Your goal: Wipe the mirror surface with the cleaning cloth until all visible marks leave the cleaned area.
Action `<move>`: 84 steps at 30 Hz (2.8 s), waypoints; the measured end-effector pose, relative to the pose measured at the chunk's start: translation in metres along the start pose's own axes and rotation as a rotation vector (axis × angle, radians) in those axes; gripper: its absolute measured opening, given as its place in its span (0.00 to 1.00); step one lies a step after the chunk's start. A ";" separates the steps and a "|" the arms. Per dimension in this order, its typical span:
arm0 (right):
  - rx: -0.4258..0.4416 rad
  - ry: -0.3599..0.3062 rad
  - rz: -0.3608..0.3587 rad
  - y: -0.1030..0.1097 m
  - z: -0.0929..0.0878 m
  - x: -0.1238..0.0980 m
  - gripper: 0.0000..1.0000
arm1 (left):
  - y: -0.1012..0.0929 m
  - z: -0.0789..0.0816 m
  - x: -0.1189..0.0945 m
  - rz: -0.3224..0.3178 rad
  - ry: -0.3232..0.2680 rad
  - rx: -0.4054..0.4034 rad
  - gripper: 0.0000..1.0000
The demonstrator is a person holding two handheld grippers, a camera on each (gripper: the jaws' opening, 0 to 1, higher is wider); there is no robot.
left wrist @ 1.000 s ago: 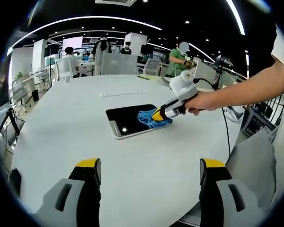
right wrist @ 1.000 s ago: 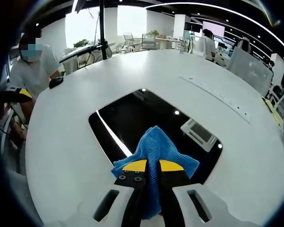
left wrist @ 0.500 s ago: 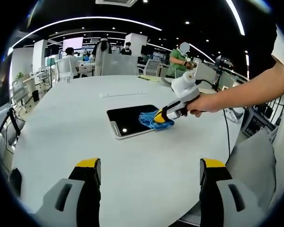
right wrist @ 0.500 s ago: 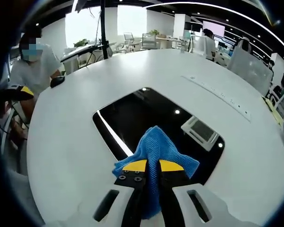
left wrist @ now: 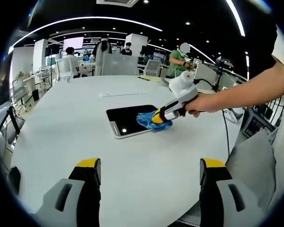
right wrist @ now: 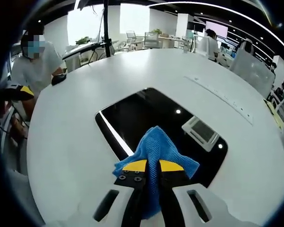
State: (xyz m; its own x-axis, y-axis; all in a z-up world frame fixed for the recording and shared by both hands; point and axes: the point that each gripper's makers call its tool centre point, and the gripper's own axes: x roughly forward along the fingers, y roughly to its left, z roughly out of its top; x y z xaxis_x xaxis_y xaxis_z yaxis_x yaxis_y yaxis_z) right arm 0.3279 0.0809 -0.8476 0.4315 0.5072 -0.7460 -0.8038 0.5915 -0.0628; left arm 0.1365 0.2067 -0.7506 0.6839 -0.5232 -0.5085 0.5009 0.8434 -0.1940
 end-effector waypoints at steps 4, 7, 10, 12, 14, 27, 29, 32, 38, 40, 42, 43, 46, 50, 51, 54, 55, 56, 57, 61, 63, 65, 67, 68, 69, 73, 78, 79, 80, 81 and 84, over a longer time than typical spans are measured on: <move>0.003 -0.003 0.001 0.001 0.002 0.003 0.03 | 0.001 -0.001 -0.001 0.003 0.000 -0.002 0.87; 0.005 -0.005 0.000 0.000 0.003 0.004 0.03 | 0.002 -0.001 -0.001 0.004 -0.001 -0.003 0.87; 0.010 -0.007 0.000 0.000 0.003 0.004 0.03 | 0.002 0.000 -0.001 0.004 -0.001 -0.004 0.87; 0.012 -0.009 0.000 0.004 0.004 0.003 0.03 | 0.002 0.000 -0.001 0.005 0.001 0.002 0.87; 0.011 -0.010 0.002 0.007 0.005 0.002 0.03 | 0.002 0.000 -0.001 0.003 -0.001 -0.002 0.87; 0.014 -0.018 0.011 0.012 0.013 0.010 0.03 | 0.005 -0.001 -0.003 0.010 0.001 -0.003 0.87; 0.015 -0.018 0.011 0.015 0.014 0.011 0.03 | 0.005 -0.001 -0.003 0.010 -0.001 -0.003 0.87; 0.015 -0.020 0.011 0.019 0.015 0.009 0.03 | 0.005 -0.002 -0.003 0.010 0.001 -0.003 0.87; 0.011 -0.017 0.010 0.030 0.019 0.002 0.03 | 0.005 -0.001 -0.003 0.009 0.000 -0.001 0.87; 0.008 -0.020 0.012 0.033 0.020 -0.001 0.03 | 0.006 -0.001 -0.004 0.011 -0.001 -0.003 0.87; 0.008 -0.020 0.014 0.035 0.022 -0.002 0.03 | 0.007 -0.001 -0.005 0.013 0.001 -0.003 0.87; 0.007 -0.020 0.014 0.036 0.023 -0.002 0.03 | 0.007 -0.002 -0.005 0.013 0.000 -0.004 0.87; -0.005 -0.020 0.013 0.037 0.025 -0.002 0.03 | 0.007 -0.002 -0.005 0.014 0.002 -0.003 0.87; -0.007 -0.015 0.014 0.036 0.026 -0.002 0.03 | 0.007 -0.001 -0.005 0.017 0.001 -0.004 0.87; 0.001 -0.016 0.011 0.036 0.026 -0.001 0.03 | 0.007 -0.001 -0.005 0.016 0.002 -0.004 0.87; 0.009 -0.019 0.002 0.032 0.026 0.002 0.03 | 0.008 -0.001 -0.005 0.017 0.003 -0.002 0.87; 0.011 -0.020 0.000 0.029 0.026 0.004 0.03 | 0.008 0.000 -0.005 0.015 0.003 -0.003 0.87; 0.014 -0.020 -0.002 0.028 0.026 0.005 0.03 | 0.008 0.000 -0.004 0.016 0.004 -0.001 0.87; 0.013 -0.020 -0.003 0.028 0.027 0.005 0.03 | 0.008 0.000 -0.004 0.016 0.005 0.000 0.87; 0.008 -0.021 -0.006 0.027 0.029 0.005 0.03 | 0.009 0.000 -0.004 0.015 0.004 0.000 0.87; 0.007 -0.021 -0.006 0.023 0.028 0.009 0.03 | 0.010 0.000 -0.004 0.015 0.005 -0.001 0.87; 0.001 -0.018 -0.007 0.016 0.030 0.015 0.03 | 0.009 -0.001 -0.005 0.015 0.006 -0.001 0.87; 0.004 -0.018 -0.008 0.011 0.030 0.020 0.03 | 0.009 -0.001 -0.005 0.016 0.006 -0.003 0.87; 0.004 -0.019 -0.009 0.010 0.030 0.021 0.03 | 0.010 -0.002 -0.006 0.018 0.007 -0.003 0.87; 0.004 -0.020 -0.013 0.011 0.030 0.019 0.03 | 0.010 -0.002 -0.006 0.019 0.007 -0.004 0.87; 0.004 -0.022 -0.021 0.010 0.032 0.020 0.03 | 0.012 -0.003 -0.007 0.023 0.007 -0.008 0.87; 0.006 -0.019 -0.024 0.002 0.031 0.027 0.03 | 0.013 -0.004 -0.008 0.026 0.010 -0.010 0.87; 0.004 -0.019 -0.025 0.002 0.031 0.027 0.03 | 0.013 -0.004 -0.008 0.027 0.010 -0.010 0.87; 0.003 -0.019 -0.025 0.000 0.031 0.029 0.03 | 0.014 -0.004 -0.008 0.028 0.009 -0.010 0.87; 0.004 -0.020 -0.025 -0.003 0.031 0.032 0.03 | 0.014 -0.004 -0.008 0.027 0.008 -0.013 0.87; 0.008 -0.022 -0.025 -0.002 0.032 0.030 0.03 | 0.014 -0.004 -0.007 0.027 0.009 -0.012 0.87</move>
State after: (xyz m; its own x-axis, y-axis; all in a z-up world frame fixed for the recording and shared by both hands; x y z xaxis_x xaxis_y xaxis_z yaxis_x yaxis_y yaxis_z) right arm 0.3556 0.1147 -0.8484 0.4600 0.5057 -0.7298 -0.7897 0.6088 -0.0758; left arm 0.1364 0.2228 -0.7530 0.6920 -0.4993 -0.5214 0.4760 0.8586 -0.1903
